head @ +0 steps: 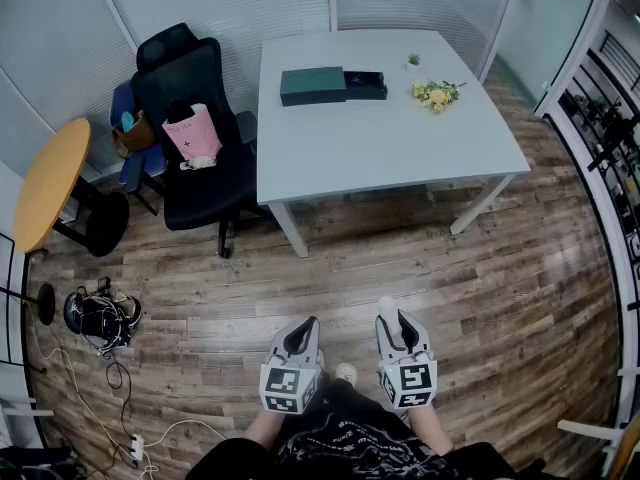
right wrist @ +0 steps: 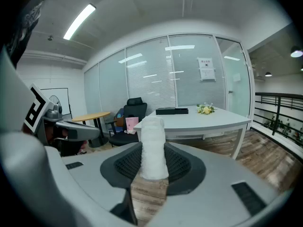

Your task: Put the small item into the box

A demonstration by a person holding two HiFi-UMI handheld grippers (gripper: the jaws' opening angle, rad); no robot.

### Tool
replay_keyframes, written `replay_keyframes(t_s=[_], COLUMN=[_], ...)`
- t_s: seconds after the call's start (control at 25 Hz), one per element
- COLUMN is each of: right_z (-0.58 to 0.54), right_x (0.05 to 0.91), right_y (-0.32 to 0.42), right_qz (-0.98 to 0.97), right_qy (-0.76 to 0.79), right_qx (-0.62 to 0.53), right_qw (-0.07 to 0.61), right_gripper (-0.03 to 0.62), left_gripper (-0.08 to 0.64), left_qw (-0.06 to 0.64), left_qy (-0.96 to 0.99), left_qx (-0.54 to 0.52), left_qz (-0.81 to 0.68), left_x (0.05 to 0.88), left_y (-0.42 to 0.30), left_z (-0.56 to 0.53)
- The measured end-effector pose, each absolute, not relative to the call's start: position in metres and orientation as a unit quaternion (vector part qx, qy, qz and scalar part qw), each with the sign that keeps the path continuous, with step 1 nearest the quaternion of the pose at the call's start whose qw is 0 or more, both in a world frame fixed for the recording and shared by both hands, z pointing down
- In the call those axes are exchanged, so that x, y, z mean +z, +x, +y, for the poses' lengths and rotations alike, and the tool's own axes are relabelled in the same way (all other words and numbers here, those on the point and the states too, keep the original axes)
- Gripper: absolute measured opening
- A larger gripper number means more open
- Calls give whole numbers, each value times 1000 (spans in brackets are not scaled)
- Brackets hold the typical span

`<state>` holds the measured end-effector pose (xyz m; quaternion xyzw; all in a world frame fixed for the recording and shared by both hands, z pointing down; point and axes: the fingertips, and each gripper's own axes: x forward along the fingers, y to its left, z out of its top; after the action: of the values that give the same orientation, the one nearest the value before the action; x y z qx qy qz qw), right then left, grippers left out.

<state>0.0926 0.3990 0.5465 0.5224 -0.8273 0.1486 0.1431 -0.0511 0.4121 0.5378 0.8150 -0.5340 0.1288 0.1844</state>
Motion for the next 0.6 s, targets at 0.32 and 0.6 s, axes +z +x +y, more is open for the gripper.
replay_keyframes(t_s=[0.32,0.6], right_z=[409,402], right_x=[540,543], right_y=[78,65], right_qz=[-827,-811], right_qy=[521,542], right_qx=[146,174], right_qw=[154,135], right_gripper=[146,149], left_gripper=[20,20], left_qw=[186,190], left_qy=[813,823], left_qx=[117,108], left_qz=[-539,-525], left_x=[528,529], left_y=[-79,-98], left_z=[420,410])
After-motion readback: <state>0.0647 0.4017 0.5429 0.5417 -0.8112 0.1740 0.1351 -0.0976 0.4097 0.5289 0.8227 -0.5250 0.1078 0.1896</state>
